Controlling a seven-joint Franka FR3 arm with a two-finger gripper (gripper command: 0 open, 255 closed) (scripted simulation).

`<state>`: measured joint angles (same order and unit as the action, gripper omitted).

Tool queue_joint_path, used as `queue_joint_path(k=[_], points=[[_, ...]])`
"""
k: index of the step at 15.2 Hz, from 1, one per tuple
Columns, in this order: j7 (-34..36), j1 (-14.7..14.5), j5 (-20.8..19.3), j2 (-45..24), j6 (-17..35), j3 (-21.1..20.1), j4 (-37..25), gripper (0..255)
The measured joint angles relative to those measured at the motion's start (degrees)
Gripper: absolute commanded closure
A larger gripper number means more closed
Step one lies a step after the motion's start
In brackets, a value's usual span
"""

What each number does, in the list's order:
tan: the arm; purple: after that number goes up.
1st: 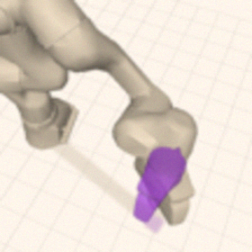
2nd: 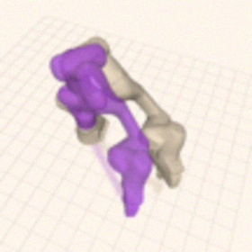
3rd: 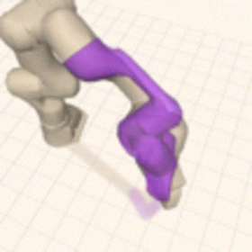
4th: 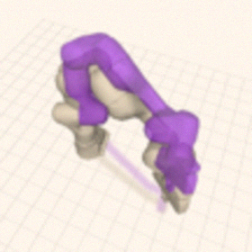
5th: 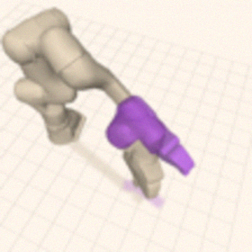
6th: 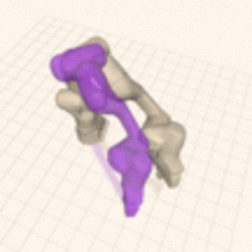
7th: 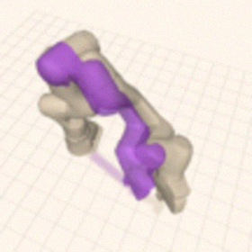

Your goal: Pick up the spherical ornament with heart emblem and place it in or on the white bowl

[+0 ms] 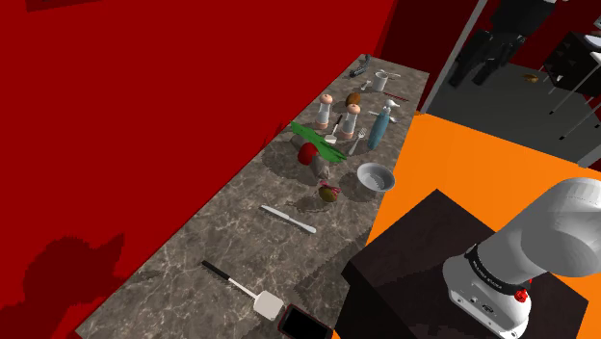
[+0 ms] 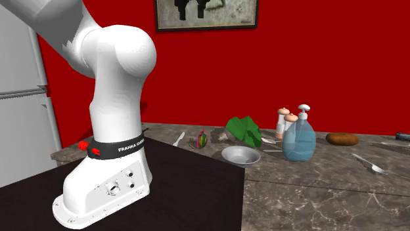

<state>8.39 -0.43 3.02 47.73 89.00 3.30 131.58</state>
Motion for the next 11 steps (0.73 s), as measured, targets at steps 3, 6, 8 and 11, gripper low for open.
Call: queue_joint_path(k=[3,6,8,11], points=[[-0.85,-0.25,-0.11,-0.74,2.18,0.20,1.77,0],[-2.43,-1.01,-0.06,-3.82,7.57,0.31,4.75,0],[-3.52,-1.49,-0.03,-4.85,11.10,0.34,7.67,0],[-5.21,-2.35,0.10,-8.56,16.38,0.47,9.93,0]])
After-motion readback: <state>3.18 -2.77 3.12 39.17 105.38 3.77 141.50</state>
